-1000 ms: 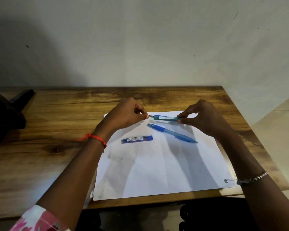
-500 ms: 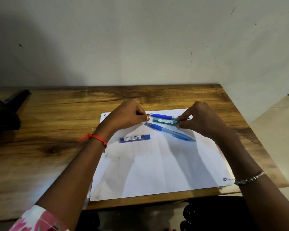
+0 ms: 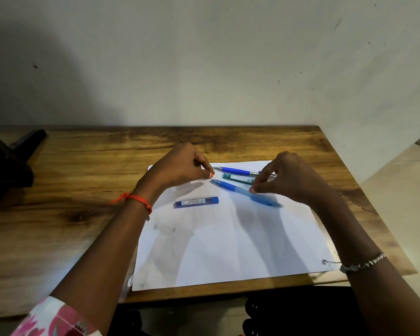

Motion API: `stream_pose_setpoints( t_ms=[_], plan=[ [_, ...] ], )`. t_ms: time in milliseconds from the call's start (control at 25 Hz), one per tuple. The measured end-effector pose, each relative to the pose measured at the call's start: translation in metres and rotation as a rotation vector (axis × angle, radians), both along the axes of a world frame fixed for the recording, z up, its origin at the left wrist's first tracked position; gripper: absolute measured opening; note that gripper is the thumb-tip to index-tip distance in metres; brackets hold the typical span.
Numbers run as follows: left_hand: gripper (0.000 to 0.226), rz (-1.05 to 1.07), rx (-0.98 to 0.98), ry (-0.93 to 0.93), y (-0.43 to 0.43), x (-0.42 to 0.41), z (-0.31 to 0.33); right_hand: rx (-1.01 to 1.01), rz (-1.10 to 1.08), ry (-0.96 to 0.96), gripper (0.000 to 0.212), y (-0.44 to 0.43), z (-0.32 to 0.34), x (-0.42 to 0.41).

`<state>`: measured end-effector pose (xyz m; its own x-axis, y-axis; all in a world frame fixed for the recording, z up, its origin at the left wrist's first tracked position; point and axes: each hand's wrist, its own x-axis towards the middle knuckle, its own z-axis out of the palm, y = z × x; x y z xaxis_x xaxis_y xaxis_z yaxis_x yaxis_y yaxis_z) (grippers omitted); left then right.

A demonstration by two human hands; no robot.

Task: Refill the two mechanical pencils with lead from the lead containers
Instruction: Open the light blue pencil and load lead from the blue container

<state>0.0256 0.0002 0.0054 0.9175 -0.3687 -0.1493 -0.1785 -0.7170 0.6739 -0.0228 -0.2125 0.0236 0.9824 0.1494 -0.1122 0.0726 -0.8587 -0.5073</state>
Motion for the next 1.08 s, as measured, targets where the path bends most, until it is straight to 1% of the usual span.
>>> stream_pose_setpoints(
  t_ms=[160, 240, 400, 480, 640, 680, 760, 840, 880, 1000, 1080],
  plan=[
    [0.008, -0.008, 0.004, -0.005, 0.003, -0.003, 0.002, -0.001, 0.017, 0.012, 0.021, 0.004, 0.004, -0.004],
    [0.009, 0.0, 0.013, -0.003, 0.004, -0.004, 0.0, -0.036, 0.029, 0.009, 0.021, 0.005, 0.003, -0.005],
    [0.017, -0.001, 0.053, -0.025, 0.003, -0.006, -0.002, -0.17, 0.057, 0.034, 0.02, 0.008, -0.009, -0.004],
    [0.023, -0.015, 0.032, -0.073, -0.001, -0.007, -0.001, -0.142, 0.045, 0.013, 0.017, 0.008, -0.007, -0.004],
    [0.042, -0.123, -0.044, -0.24, -0.017, -0.02, 0.006, 0.167, 0.003, -0.065, 0.007, 0.009, 0.008, -0.003],
    [0.041, -0.128, -0.05, -0.284, -0.019, -0.024, 0.009, 0.233, 0.009, -0.061, 0.006, 0.01, 0.011, -0.003],
    [0.032, -0.098, -0.083, -0.323, -0.016, -0.025, 0.015, 0.36, 0.013, -0.036, 0.007, 0.013, 0.014, -0.005],
    [0.021, -0.036, -0.175, -0.27, -0.009, -0.026, 0.021, 0.526, -0.002, 0.008, 0.009, 0.015, 0.018, -0.008],
    [0.019, 0.0, -0.218, -0.229, -0.006, -0.027, 0.023, 0.614, -0.011, 0.031, 0.011, 0.014, 0.019, -0.008],
    [0.02, 0.094, -0.296, -0.142, 0.002, -0.025, 0.026, 0.792, -0.066, 0.059, 0.016, 0.009, 0.02, -0.008],
    [0.021, 0.088, -0.282, -0.126, 0.005, -0.023, 0.025, 0.863, -0.105, 0.061, 0.019, 0.007, 0.019, -0.007]
  ],
)
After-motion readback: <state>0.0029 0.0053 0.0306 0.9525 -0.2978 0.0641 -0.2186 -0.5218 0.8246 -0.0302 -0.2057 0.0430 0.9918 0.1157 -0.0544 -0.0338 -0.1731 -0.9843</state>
